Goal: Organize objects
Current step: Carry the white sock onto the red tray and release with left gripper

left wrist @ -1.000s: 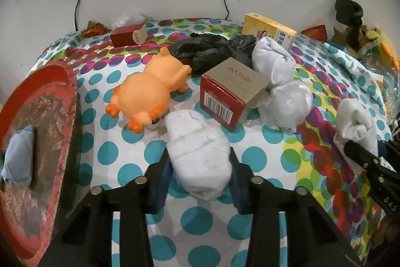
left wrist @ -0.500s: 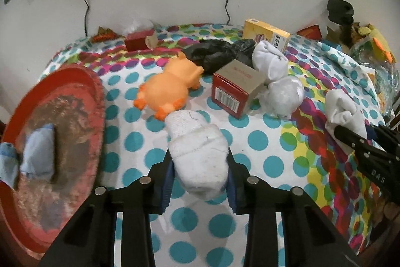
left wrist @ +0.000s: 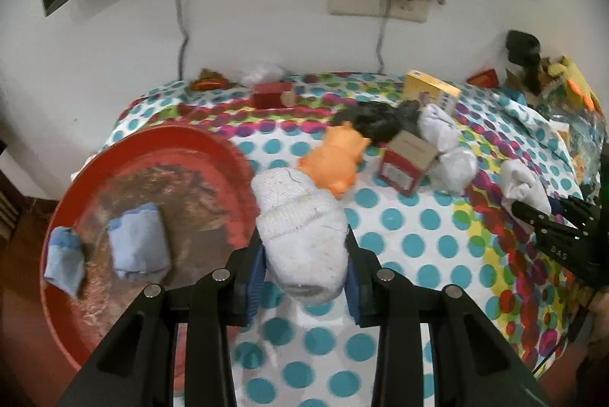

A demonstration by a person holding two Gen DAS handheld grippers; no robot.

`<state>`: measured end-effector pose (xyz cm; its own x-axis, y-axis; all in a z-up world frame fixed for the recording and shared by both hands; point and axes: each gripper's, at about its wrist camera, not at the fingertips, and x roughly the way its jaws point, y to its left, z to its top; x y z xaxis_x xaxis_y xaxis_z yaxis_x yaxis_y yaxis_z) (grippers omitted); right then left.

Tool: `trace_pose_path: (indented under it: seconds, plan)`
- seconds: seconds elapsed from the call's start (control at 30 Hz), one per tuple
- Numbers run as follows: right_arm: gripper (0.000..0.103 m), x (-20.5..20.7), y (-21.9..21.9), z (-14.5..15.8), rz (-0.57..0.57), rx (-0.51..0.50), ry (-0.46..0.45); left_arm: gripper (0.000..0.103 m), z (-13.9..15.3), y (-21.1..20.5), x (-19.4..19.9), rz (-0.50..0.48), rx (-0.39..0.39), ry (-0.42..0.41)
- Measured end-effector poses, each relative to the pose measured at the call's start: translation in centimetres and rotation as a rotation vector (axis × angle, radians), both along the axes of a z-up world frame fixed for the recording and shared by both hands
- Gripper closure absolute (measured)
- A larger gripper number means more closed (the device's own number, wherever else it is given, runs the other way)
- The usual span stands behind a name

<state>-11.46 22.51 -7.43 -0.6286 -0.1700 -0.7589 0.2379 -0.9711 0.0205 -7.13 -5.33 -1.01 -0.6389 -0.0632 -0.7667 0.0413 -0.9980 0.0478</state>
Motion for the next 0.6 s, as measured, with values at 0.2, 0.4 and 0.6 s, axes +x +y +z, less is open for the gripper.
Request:
trace_pose_path:
  seconds: [0.2,0.4,0.6]
  plan:
    - [0.062,0.0,-0.1,0.0,0.001,0.005,0.001,0.070,0.4,-4.3,1.2,0.094,-0.013,0.003]
    - [0.062,0.0,-0.1,0.0,0.000,0.005,0.001,0.070,0.3,-8.3,2.3,0.180,-0.035,0.001]
    - [0.062,0.0,-0.1,0.0,0.000,0.006,0.001,0.070,-0.5,-12.3,3.4,0.268,-0.028,-0.022]
